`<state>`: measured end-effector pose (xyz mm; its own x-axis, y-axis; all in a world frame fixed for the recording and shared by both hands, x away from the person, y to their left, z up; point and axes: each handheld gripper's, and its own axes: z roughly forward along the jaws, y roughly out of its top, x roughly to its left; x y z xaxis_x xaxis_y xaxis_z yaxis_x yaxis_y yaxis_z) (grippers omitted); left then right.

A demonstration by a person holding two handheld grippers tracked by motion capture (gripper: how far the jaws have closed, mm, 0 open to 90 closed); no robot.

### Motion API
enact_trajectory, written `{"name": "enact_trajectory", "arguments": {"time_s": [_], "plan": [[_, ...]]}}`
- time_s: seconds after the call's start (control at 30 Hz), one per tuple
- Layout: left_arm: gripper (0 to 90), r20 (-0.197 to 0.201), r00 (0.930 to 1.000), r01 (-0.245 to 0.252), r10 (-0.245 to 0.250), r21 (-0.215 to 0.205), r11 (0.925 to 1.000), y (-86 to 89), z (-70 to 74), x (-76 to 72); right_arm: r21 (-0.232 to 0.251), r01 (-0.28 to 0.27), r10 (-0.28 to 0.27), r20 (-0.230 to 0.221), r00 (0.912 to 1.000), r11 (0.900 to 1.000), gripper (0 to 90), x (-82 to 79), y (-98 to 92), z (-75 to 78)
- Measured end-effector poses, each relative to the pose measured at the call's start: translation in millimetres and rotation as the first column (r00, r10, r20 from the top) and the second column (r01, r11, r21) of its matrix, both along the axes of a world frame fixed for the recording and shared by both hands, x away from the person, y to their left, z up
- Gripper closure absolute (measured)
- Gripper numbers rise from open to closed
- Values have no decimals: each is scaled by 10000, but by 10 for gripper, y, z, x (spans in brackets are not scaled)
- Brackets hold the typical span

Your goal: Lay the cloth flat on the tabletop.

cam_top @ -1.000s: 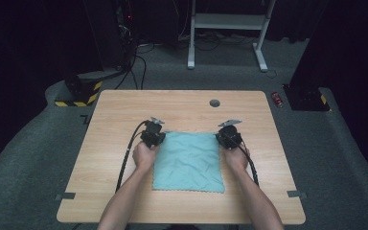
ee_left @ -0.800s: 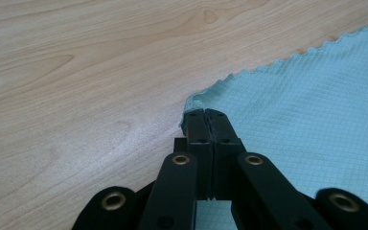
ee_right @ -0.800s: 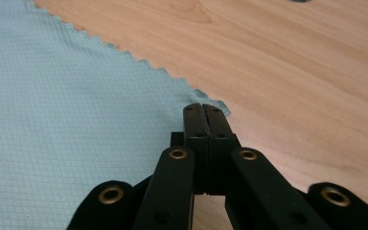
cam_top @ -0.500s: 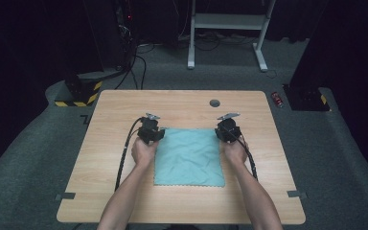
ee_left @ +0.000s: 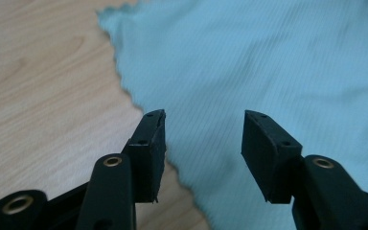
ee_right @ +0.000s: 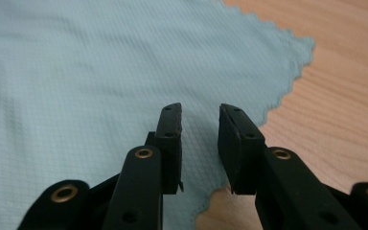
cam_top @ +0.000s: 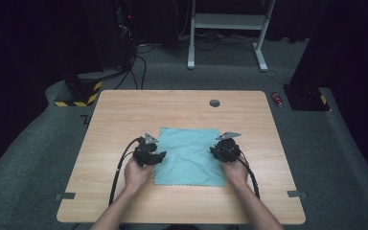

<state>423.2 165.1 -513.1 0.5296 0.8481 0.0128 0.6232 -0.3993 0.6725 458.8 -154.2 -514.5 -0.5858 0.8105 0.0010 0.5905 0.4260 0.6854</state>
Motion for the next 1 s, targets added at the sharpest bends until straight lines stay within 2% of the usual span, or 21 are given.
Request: {"name": "enact_trajectory", "arguments": {"time_s": [0.07, 0.17, 0.27, 0.37, 0.43, 0.57, 0.6, 0.63, 0.77, 0.87, 0.9, 1.0], "plan": [[501, 47, 9999, -157, 159, -275, 9995, 85, -23, -15, -91, 121, -121, 2, 9999, 9999, 674, -1, -12, 3], [503, 57, 9993, -379, 380, -170, 9991, 157, -9, -44, -228, 268, -268, 13, 9996, 9994, 646, -2, -18, 12], [499, 136, 9997, -209, 216, -484, 9986, 184, 18, -151, -45, 221, -220, 42, 9997, 9997, 639, -53, -14, 61], [492, 356, 9993, 134, -105, -820, 9965, 141, 54, -299, 304, -263, 251, 368, 9990, 9992, 640, -209, 57, 131], [483, 509, 9982, 370, -330, -798, 9961, 88, 54, -384, 387, -658, 640, 477, 9968, 9971, 639, -329, 134, 140], [467, 417, 9977, 547, -526, -511, 9972, 6, -18, -472, 464, -1189, 1172, 396, 9923, 9918, 632, -504, 245, 82], [465, 417, 9977, 547, -526, -511, 9972, 6, -18, -472, 464, -1189, 1172, 396, 9923, 9918, 632, -504, 245, 82], [461, 408, 9976, 574, -559, -371, 9977, 5, -41, -486, 482, -1197, 1181, 347, 9924, 9916, 623, -580, 278, 41], [449, 528, 9973, 530, -507, -447, 9976, 35, -73, -550, 343, -1274, 1262, 354, 9914, 9913, 612, -640, 293, -4], [445, 778, 9958, 538, -492, -578, 9969, 84, -101, -611, 133, -1311, 1305, 428, 9905, 9913, 600, -695, 298, -51], [445, 887, 9952, 483, -415, -752, 9960, 100, -121, -649, 154, -1283, 1274, 535, 9904, 9916, 591, -730, 289, -63], [444, 1039, 9939, 445, -360, -805, 9958, 109, -136, -699, 171, -1249, 1237, 614, 9904, 9920, 585, -764, 286, -71]]}}
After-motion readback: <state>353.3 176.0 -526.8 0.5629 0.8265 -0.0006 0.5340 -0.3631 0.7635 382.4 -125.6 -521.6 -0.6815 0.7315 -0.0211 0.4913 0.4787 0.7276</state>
